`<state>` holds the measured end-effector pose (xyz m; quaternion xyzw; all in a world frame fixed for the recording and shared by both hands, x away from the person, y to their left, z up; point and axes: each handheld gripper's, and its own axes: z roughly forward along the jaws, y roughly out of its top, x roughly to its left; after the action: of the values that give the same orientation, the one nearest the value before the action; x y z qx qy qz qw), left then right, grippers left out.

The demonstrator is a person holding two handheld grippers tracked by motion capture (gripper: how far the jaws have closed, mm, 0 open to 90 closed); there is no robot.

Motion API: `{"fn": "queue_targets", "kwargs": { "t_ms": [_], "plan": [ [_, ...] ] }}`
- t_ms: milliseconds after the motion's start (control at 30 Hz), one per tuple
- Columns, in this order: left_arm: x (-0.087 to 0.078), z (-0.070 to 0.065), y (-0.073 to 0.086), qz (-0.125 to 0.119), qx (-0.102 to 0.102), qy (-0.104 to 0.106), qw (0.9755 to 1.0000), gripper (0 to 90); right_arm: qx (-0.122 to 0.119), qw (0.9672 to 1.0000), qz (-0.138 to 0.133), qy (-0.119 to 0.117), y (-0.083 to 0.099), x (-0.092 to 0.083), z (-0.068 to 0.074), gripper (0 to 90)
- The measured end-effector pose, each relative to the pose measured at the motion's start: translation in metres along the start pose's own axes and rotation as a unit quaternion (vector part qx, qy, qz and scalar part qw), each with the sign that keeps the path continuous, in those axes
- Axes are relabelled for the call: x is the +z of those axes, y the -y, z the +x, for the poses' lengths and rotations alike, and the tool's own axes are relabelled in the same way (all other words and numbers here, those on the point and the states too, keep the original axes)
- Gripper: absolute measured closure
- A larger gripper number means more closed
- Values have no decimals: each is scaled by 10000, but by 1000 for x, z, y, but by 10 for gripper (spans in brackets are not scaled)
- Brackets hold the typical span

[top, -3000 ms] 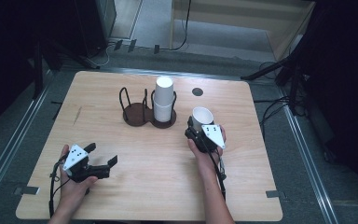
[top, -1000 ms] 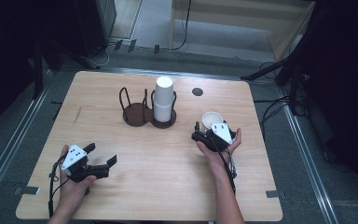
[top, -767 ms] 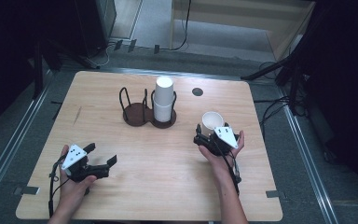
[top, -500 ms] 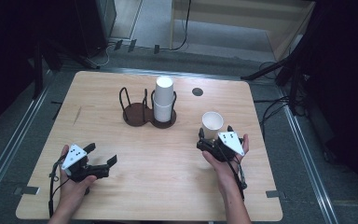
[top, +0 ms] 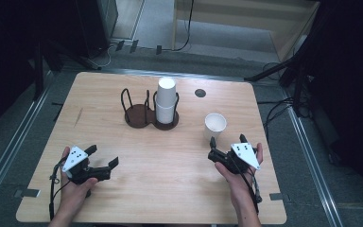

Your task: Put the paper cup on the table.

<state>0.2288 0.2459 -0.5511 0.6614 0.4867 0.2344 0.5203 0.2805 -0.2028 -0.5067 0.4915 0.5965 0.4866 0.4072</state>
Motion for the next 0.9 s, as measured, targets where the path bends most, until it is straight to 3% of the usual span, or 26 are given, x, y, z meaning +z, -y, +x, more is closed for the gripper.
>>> {"fn": "queue_targets", "kwargs": {
  "t_ms": [533,900],
  "plan": [
    [0,-1,0,2,6,-30,10000,0,55,9998,31,208,16,-27,-38,0],
    [0,-1,0,-2,15,-38,10000,0,140,9991,199,337,37,-46,-64,0]
  ]
}}
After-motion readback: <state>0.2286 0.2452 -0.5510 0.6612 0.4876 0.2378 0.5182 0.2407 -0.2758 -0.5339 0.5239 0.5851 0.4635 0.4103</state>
